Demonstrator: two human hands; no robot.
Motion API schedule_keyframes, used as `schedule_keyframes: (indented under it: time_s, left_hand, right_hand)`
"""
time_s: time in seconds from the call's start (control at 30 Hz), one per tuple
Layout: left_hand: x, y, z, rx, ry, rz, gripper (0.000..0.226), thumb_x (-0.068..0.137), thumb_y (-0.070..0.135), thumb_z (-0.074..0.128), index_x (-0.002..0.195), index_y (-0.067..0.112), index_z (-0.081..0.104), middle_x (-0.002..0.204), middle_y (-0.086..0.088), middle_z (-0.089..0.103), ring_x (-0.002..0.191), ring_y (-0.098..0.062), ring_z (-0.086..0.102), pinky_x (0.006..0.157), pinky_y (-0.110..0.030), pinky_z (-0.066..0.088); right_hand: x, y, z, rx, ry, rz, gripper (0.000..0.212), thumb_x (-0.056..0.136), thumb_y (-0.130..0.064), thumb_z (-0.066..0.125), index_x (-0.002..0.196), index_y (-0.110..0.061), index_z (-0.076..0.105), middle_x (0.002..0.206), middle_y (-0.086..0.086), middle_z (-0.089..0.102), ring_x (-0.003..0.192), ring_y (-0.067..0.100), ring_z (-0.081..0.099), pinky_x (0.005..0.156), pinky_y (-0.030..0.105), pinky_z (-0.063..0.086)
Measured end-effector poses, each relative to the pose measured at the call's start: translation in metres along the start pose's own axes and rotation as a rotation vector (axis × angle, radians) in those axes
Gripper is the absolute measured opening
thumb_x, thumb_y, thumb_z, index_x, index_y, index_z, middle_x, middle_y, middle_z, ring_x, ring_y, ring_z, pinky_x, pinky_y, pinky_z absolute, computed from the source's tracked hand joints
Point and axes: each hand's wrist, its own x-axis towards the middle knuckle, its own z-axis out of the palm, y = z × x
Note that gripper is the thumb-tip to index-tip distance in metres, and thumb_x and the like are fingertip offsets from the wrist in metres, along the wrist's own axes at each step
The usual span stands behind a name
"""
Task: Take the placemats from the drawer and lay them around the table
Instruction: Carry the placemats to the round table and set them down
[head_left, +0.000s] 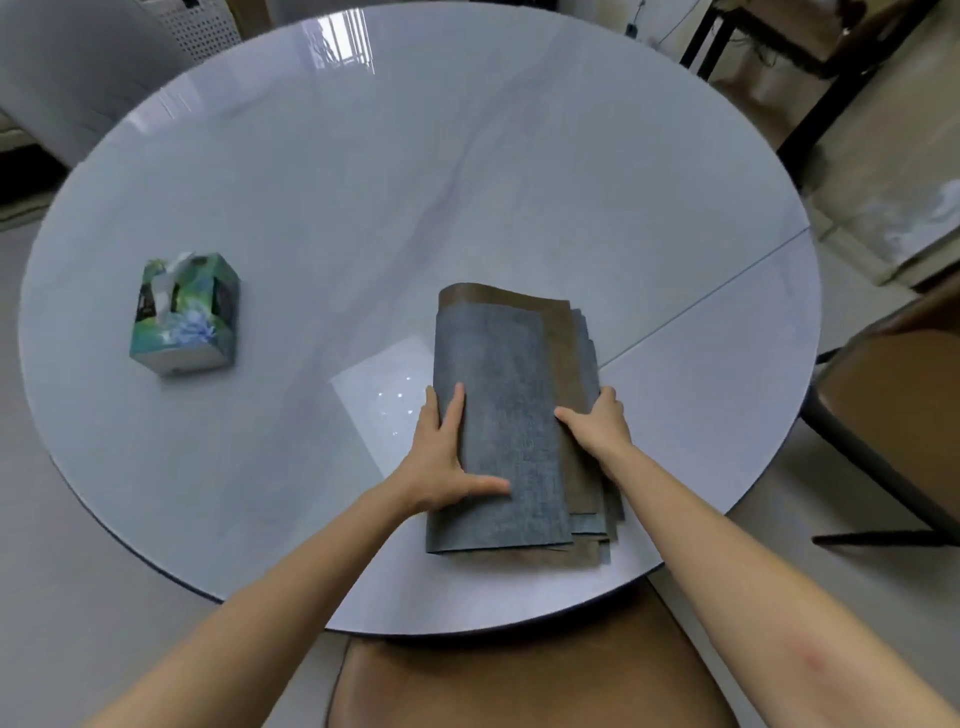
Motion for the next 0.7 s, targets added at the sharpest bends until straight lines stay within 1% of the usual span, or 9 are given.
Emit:
schedule_keyframes:
  time_s: [0.03,0.1,0.2,0.27,0.37,0.43,0.57,0.63,0.7]
  left_hand:
    - [-0.008,-0.006,0.009,0.230,-0.040,0.050,0.140,0.056,0.070,0.076,0.151,0.031,-0.020,0.155,-0.005,-0.033,0.146,-0.027,-0.024,0.119,-0.046,-0.001]
    - [-0.027,-0.008,0.030,0.651,-0.054,0.189,0.145,0.055,0.073,0.073,0.148,0.027,-0.028,0.149,-0.010,-0.044,0.137,-0.034,-0.039,0.113,-0.054,-0.013]
    - [-0.036,-0.001,0.056,0.970,0.000,0.356,0.123,0.075,0.048,0.072,0.151,0.018,-0.021,0.151,-0.019,-0.035,0.135,-0.040,-0.038,0.109,-0.063,-0.020]
    - [-0.034,0.009,0.058,1.035,0.048,0.391,0.100,0.087,0.033,0.061,0.153,0.013,-0.011,0.156,-0.024,-0.021,0.140,-0.045,-0.026,0.109,-0.066,-0.015]
    - [-0.034,0.011,0.056,1.078,0.039,0.356,0.083,0.095,0.032,0.048,0.153,0.008,-0.006,0.157,-0.027,-0.011,0.141,-0.053,-0.013,0.109,-0.071,-0.007]
    - [-0.038,0.009,0.057,1.094,0.017,0.333,0.077,0.097,0.034,0.042,0.153,0.005,-0.001,0.157,-0.029,-0.003,0.140,-0.057,-0.004,0.110,-0.071,0.003]
    - [-0.043,0.016,0.047,1.086,-0.028,0.252,0.083,0.080,0.057,0.061,0.140,0.002,0.046,0.138,-0.029,0.049,0.122,-0.057,0.046,0.093,-0.063,0.044]
    - [-0.048,0.019,0.039,1.033,-0.001,0.261,0.083,0.086,0.057,0.055,0.144,0.001,0.038,0.143,-0.029,0.043,0.126,-0.057,0.042,0.097,-0.060,0.043]
    - [-0.053,0.015,0.034,0.970,0.060,0.304,0.077,0.097,0.050,0.038,0.152,0.003,0.011,0.156,-0.027,0.016,0.138,-0.054,0.020,0.110,-0.058,0.029]
  right_hand:
    - [-0.001,0.001,0.003,0.001,0.008,-0.006,0.087,0.078,-0.047,0.069,0.144,-0.010,0.026,0.144,0.015,0.035,0.130,0.033,0.040,0.107,0.047,0.038]
    - [-0.006,0.001,0.006,0.015,0.007,-0.033,0.090,0.079,-0.053,0.066,0.148,-0.013,0.023,0.149,0.013,0.028,0.136,0.031,0.031,0.112,0.048,0.032]
    - [-0.019,0.006,0.010,0.104,-0.036,-0.085,0.086,0.081,-0.053,0.063,0.148,-0.015,0.024,0.154,0.010,0.023,0.141,0.026,0.026,0.115,0.046,0.027]
    - [-0.031,0.011,0.009,0.155,-0.054,-0.085,0.082,0.084,-0.049,0.063,0.148,-0.013,0.027,0.154,0.009,0.026,0.140,0.023,0.029,0.115,0.044,0.028]
    - [-0.046,0.020,0.004,0.243,-0.087,-0.027,0.072,0.089,-0.040,0.061,0.147,-0.011,0.029,0.149,0.007,0.037,0.133,0.023,0.040,0.110,0.035,0.035]
    - [-0.057,0.026,0.001,0.246,-0.092,-0.011,0.065,0.091,-0.035,0.060,0.144,-0.008,0.033,0.144,0.007,0.043,0.128,0.022,0.045,0.100,0.030,0.038]
    - [-0.070,0.036,-0.004,0.387,-0.075,0.076,0.068,0.083,-0.039,0.069,0.135,-0.006,0.040,0.132,0.005,0.051,0.111,0.019,0.055,0.091,0.033,0.047]
    - [-0.076,0.034,-0.010,0.474,-0.086,0.115,0.074,0.077,-0.042,0.075,0.132,-0.006,0.040,0.126,0.010,0.056,0.107,0.023,0.060,0.086,0.035,0.051]
    - [-0.080,0.027,-0.017,0.509,-0.125,0.151,0.078,0.072,-0.042,0.079,0.130,-0.004,0.045,0.121,0.011,0.061,0.104,0.026,0.063,0.083,0.036,0.054]
